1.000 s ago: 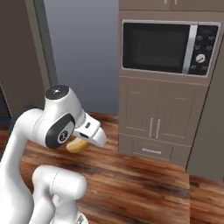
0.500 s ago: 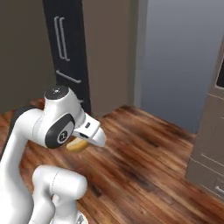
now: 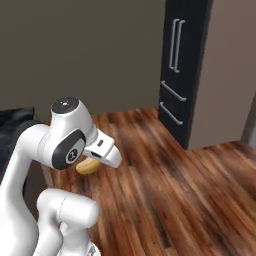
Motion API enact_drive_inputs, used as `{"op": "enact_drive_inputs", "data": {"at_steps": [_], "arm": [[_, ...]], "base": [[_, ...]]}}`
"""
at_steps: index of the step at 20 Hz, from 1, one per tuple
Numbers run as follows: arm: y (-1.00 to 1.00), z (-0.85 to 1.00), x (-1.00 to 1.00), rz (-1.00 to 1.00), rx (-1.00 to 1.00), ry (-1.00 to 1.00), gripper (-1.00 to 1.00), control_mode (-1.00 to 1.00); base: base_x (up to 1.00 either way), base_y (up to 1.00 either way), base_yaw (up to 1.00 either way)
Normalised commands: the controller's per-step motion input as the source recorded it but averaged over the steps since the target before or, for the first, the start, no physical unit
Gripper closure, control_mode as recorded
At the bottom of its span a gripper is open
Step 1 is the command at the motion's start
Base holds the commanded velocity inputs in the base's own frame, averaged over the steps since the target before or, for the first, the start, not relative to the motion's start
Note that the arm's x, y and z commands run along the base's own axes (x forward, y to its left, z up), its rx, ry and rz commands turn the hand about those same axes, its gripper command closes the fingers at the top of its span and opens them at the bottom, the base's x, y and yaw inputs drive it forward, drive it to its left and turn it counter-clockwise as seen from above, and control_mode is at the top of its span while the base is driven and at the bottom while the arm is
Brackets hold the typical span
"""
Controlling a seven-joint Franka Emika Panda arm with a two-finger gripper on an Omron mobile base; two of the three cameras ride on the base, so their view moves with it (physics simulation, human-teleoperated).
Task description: Move the hot dog bun to the plate on the dining table and place the condiment next to that plate. Then navigate to the fridge and take the sausage and place it on the plate as well.
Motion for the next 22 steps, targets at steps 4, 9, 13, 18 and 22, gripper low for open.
{"op": "enact_drive_inputs", "data": {"at_steps": [4, 9, 13, 18, 22], "arm": [[0.00, 0.00, 0.00, 0.00, 0.00, 0.00, 1.00, 1.00], [0.00, 0.00, 0.00, 0.00, 0.00, 0.00, 1.00, 1.00], [0.00, 0.00, 0.00, 0.00, 0.00, 0.00, 1.00, 1.00], [0.00, 0.00, 0.00, 0.00, 0.00, 0.00, 1.00, 1.00], [0.00, 0.00, 0.00, 0.00, 0.00, 0.00, 1.00, 1.00]], "base": [[-0.03, 0.34, 0.68], [-0.16, 0.21, 0.59], [-0.31, 0.14, 0.54], [-0.49, 0.22, 0.58], [-0.45, 0.09, 0.58]]}}
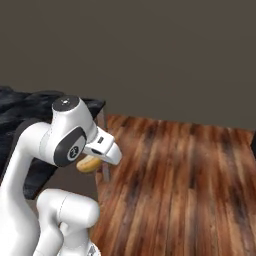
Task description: Move the hot dog bun to the plate on the dining table and place the condiment next to that plate. Then navigate to the fridge and take the sausage and place it on the plate as well.
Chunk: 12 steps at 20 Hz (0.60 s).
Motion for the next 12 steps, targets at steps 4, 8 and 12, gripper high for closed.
{"op": "enact_drive_inputs", "data": {"at_steps": [4, 8, 12], "arm": [[0.00, 0.00, 0.00, 0.00, 0.00, 0.00, 1.00, 1.00], [0.00, 0.00, 0.00, 0.00, 0.00, 0.00, 1.00, 1.00], [0.00, 0.00, 0.00, 0.00, 0.00, 0.00, 1.00, 1.00]], "base": [[-0.22, -0.05, 0.55], [0.59, -0.65, 0.39], [0.83, -0.84, 0.34]]}}
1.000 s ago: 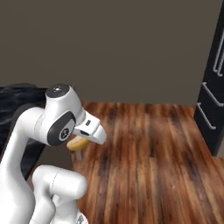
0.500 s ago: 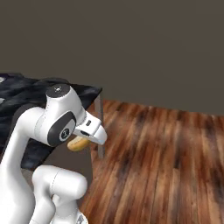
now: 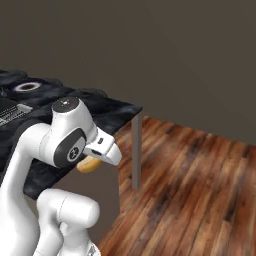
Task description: Move the hot dog bun to the plate on the dining table and place the condiment next to that plate. Then navigate to the fridge and take the sausage and place it on the plate as well.
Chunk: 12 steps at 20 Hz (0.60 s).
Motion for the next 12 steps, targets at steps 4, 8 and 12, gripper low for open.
{"op": "enact_drive_inputs", "data": {"at_steps": [4, 8, 12], "arm": [[0.00, 0.00, 0.00, 0.00, 0.00, 0.00, 1.00, 1.00], [0.00, 0.00, 0.00, 0.00, 0.00, 0.00, 1.00, 1.00], [0.00, 0.00, 0.00, 0.00, 0.00, 0.00, 1.00, 1.00]], "base": [[0.86, -0.86, 0.32], [0.78, -0.92, 0.31], [0.64, -1.00, 0.26]]}}
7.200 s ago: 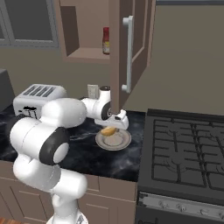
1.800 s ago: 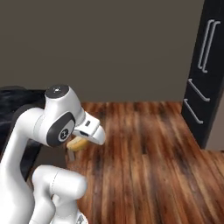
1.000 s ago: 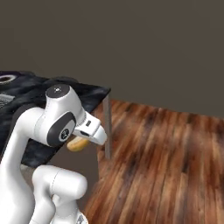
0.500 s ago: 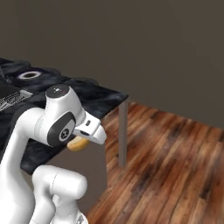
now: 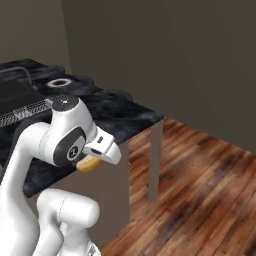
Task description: Move the hot dog bun to the plate on the dining table and place the condiment next to that plate. Then navigate to the fridge and take the sausage and place it on the plate as well.
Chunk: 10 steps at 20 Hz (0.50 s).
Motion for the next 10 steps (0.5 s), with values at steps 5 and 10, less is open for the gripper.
{"op": "enact_drive_inputs", "data": {"at_steps": [5, 10], "arm": [[0.00, 0.00, 0.00, 0.00, 0.00, 0.00, 1.00, 1.00], [0.00, 0.00, 0.00, 0.00, 0.00, 0.00, 1.00, 1.00]], "base": [[0.43, -1.00, 0.23], [0.30, -1.00, 0.18]]}}
